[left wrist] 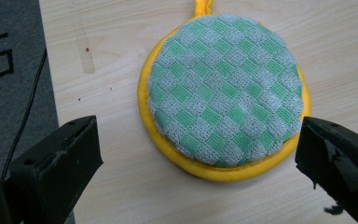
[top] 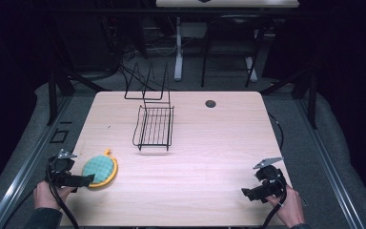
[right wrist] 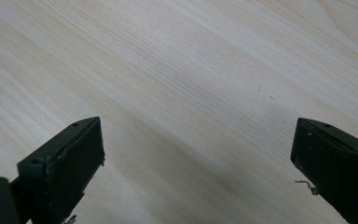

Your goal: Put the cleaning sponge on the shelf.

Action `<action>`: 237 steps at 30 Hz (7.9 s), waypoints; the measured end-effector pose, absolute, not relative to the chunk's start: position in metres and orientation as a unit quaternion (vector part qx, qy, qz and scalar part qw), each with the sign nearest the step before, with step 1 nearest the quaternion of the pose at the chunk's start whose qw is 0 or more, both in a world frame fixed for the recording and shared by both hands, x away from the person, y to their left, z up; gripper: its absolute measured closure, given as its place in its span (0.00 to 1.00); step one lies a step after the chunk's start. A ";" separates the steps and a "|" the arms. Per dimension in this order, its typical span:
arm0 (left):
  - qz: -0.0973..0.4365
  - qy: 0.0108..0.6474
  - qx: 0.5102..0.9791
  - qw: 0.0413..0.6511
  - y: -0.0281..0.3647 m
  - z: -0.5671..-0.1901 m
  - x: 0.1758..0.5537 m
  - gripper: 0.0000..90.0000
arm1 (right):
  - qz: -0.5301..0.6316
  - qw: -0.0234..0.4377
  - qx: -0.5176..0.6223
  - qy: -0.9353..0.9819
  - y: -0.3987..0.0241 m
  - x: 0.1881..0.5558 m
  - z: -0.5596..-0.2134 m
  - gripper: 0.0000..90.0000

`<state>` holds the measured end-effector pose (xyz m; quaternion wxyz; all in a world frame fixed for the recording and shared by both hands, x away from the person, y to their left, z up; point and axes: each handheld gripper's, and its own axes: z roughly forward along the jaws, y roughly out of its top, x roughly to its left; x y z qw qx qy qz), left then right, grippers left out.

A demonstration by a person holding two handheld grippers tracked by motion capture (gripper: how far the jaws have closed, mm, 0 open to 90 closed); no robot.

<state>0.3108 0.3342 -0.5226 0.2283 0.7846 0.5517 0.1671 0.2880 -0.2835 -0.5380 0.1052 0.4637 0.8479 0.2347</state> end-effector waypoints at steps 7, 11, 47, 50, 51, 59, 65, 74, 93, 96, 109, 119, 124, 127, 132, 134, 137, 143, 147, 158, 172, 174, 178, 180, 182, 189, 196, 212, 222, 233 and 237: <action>0.167 0.556 0.780 0.232 0.336 -0.518 0.312 0.00 | 0.238 0.110 0.456 0.850 -0.279 0.288 -0.535 0.03; 0.168 0.560 0.776 0.235 0.338 -0.516 0.319 0.00 | 0.235 0.108 0.450 0.855 -0.279 0.288 -0.536 0.03; 0.110 0.581 0.769 0.245 0.337 -0.545 0.356 0.42 | 0.233 0.102 0.449 0.857 -0.276 0.285 -0.536 0.06; 0.111 0.584 0.766 0.247 0.337 -0.547 0.355 0.46 | 0.233 0.103 0.448 0.857 -0.276 0.285 -0.536 0.06; 0.112 0.585 0.764 0.249 0.337 -0.547 0.355 0.47 | 0.233 0.103 0.448 0.857 -0.276 0.285 -0.536 0.07; 0.123 0.587 0.757 0.261 0.337 -0.551 0.350 0.66 | 0.236 0.106 0.447 0.856 -0.275 0.283 -0.534 0.07; 0.137 0.582 0.758 0.262 0.336 -0.551 0.347 0.77 | 0.235 0.105 0.445 0.858 -0.276 0.283 -0.534 0.07; 0.171 0.562 0.768 0.257 0.335 -0.551 0.344 0.90 | 0.234 0.104 0.445 0.858 -0.276 0.284 -0.535 0.07; 0.198 0.537 0.772 0.276 0.335 -0.529 0.336 0.96 | 0.233 0.110 0.445 0.858 -0.278 0.284 -0.535 0.07; 0.203 0.536 0.770 0.281 0.335 -0.524 0.335 0.96 | 0.236 0.110 0.446 0.857 -0.278 0.284 -0.535 0.07; 0.223 0.523 0.765 0.302 0.331 -0.505 0.326 0.97 | 0.235 0.117 0.446 0.856 -0.279 0.284 -0.534 0.06; 0.231 0.517 0.758 0.324 0.330 -0.492 0.322 0.97 | 0.232 0.114 0.447 0.856 -0.280 0.284 -0.534 0.06; 0.232 0.517 0.753 0.334 0.330 -0.486 0.320 0.97 | 0.231 0.118 0.447 0.856 -0.280 0.284 -0.535 0.06; 0.231 0.514 0.751 0.343 0.330 -0.482 0.319 0.97 | 0.233 0.117 0.447 0.856 -0.279 0.284 -0.535 0.06; 0.232 0.511 0.749 0.352 0.328 -0.476 0.318 0.97 | 0.233 0.117 0.447 0.856 -0.279 0.284 -0.535 0.06; 0.233 0.509 0.749 0.356 0.327 -0.474 0.318 0.97 | 0.231 0.117 0.446 0.857 -0.280 0.284 -0.535 0.06; 0.233 0.508 0.747 0.360 0.326 -0.471 0.318 0.97 | 0.232 0.115 0.447 0.856 -0.280 0.284 -0.535 0.06; 0.231 0.507 0.740 0.377 0.325 -0.465 0.319 0.97 | 0.230 0.114 0.447 0.857 -0.280 0.285 -0.535 0.06; 0.230 0.502 0.741 0.381 0.321 -0.462 0.322 0.97 | 0.231 0.112 0.449 0.856 -0.280 0.285 -0.535 0.06; 0.227 0.495 0.738 0.398 0.307 -0.459 0.337 0.97 | 0.232 0.118 0.447 0.856 -0.280 0.284 -0.535 0.06; 0.216 0.492 0.736 0.413 0.292 -0.461 0.357 0.97 | 0.231 0.119 0.445 0.857 -0.279 0.284 -0.534 0.07; 0.218 0.487 0.738 0.413 0.287 -0.461 0.360 0.97 | 0.230 0.118 0.444 0.858 -0.279 0.284 -0.534 0.07; 0.218 0.481 0.741 0.416 0.278 -0.461 0.367 0.97 | 0.233 0.119 0.447 0.855 -0.280 0.284 -0.534 0.07; 0.217 0.477 0.744 0.414 0.274 -0.462 0.370 0.97 | 0.232 0.122 0.445 0.856 -0.280 0.284 -0.534 0.07; 0.215 0.478 0.742 0.419 0.271 -0.462 0.373 0.97 | 0.232 0.122 0.445 0.856 -0.280 0.283 -0.534 0.07; 0.208 0.476 0.739 0.428 0.265 -0.465 0.383 0.97 | 0.232 0.120 0.446 0.856 -0.280 0.284 -0.534 0.07; 0.208 0.477 0.735 0.435 0.258 -0.466 0.390 0.97 | 0.233 0.123 0.446 0.855 -0.279 0.284 -0.534 0.07; 0.200 0.482 0.725 0.450 0.240 -0.470 0.410 0.97 | 0.230 0.119 0.448 0.856 -0.281 0.283 -0.536 0.07; 0.212 0.481 0.716 0.461 0.222 -0.471 0.417 0.97 | 0.232 0.114 0.450 0.855 -0.282 0.283 -0.535 0.07; 0.219 0.489 0.706 0.462 0.210 -0.482 0.427 0.97 | 0.231 0.116 0.448 0.856 -0.282 0.282 -0.534 0.07; 0.219 0.492 0.704 0.463 0.201 -0.491 0.432 0.97 | 0.232 0.115 0.447 0.856 -0.281 0.282 -0.534 0.07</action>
